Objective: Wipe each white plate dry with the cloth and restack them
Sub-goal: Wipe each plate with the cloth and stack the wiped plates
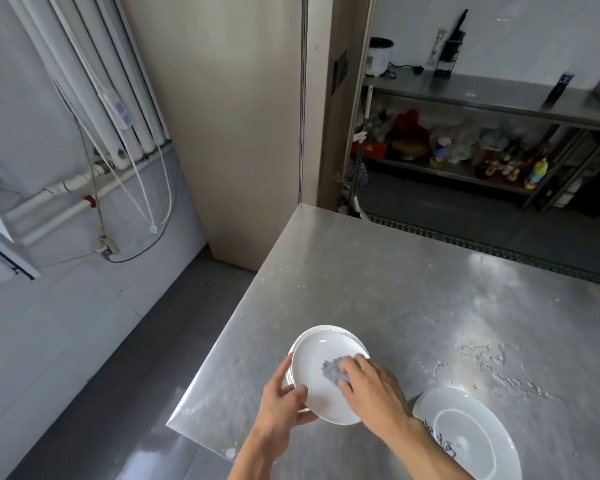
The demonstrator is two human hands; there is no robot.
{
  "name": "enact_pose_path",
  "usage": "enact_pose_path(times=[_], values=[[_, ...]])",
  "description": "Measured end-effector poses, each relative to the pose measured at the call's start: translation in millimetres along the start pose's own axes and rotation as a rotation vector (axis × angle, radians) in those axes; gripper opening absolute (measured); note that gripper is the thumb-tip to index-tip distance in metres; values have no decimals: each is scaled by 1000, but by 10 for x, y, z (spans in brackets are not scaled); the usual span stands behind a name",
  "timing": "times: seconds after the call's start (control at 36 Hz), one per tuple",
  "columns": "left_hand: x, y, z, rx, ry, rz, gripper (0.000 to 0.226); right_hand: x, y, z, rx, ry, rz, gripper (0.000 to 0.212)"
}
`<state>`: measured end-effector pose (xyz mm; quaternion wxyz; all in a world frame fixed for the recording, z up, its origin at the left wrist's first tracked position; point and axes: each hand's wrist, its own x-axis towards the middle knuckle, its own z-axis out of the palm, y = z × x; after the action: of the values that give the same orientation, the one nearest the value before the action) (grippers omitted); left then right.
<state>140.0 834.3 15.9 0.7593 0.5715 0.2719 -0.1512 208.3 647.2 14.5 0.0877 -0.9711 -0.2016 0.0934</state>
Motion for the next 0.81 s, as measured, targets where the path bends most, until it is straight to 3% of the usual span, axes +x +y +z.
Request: enact_pose_path(times=[0.11, 0.31, 0.47, 0.61, 0.81], values=[[-6, 2, -19, 12, -26, 17, 82, 8, 95, -128, 6, 47, 112, 35], [-68, 61, 50, 55, -127, 68, 83, 106, 52, -334, 186, 136, 194, 31], [-165, 139, 124, 53, -152, 166, 79, 129, -275, -403, 257, 87, -71, 40], [-154, 190, 77, -61, -43, 224, 75, -20, -508, -358, 187, 91, -274, 54], [-215, 282, -20, -234, 22, 278, 62, -92, -496, -480, 98, 101, -349, 51]])
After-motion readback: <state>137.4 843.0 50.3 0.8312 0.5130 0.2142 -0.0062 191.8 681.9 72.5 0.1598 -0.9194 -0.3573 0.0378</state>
